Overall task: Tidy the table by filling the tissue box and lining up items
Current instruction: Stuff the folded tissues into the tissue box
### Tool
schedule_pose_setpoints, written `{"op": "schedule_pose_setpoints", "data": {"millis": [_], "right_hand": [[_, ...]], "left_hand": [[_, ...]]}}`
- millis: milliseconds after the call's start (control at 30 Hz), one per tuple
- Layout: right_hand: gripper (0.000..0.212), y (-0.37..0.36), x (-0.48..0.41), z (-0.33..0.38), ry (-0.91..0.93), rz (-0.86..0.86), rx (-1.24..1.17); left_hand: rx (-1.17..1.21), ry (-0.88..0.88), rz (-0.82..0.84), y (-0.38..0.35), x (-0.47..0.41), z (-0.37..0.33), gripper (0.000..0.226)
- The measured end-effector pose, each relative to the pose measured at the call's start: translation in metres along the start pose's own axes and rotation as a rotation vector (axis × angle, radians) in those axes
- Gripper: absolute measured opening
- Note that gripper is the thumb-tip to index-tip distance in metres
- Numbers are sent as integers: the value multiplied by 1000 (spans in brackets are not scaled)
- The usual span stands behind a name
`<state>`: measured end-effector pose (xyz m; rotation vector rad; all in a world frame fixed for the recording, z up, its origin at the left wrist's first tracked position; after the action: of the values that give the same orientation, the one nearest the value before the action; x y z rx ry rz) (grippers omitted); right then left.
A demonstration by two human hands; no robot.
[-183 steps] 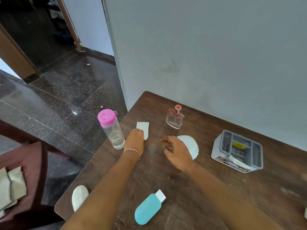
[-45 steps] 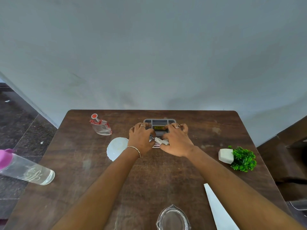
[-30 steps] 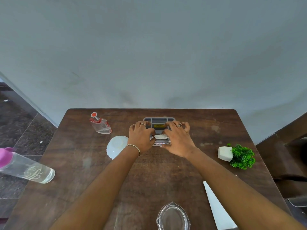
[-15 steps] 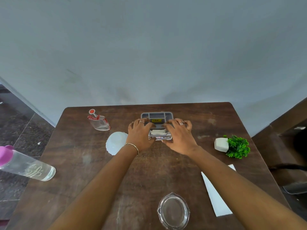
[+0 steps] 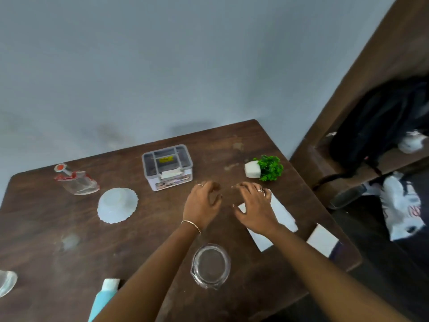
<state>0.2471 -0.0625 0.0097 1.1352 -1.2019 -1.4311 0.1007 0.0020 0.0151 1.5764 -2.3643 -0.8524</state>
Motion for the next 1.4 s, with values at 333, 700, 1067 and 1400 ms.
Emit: {"op": "schedule_pose_setpoints", "data": {"millis": [333,700,1067,1400], "right_hand": [[51,-12,69,-87,-369,96,-147],[46,-30,43,-129,-326,252,-226],[45,-37,27,-147,-171,311,-328],[41,-39,26,-153,-177,355,-388]], "left_hand": [[94,180,127,-74,27,-3,23],[110,369,42,-101,42,-5,39],[97,481,-116,-129,63,-11,42],[404,578,-297,-131,67,-5,39]]}}
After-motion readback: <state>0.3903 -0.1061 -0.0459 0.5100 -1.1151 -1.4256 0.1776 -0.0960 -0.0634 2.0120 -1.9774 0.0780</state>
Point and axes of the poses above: each hand's wrist, its own x-axis away from the middle knuckle, its own y-axis out of the back of the hand, z = x × y, the point moved 6 cm from there along -x, towards the middle knuckle, and after that the axes turned 11 degrees about x, right-handed, at the moved point
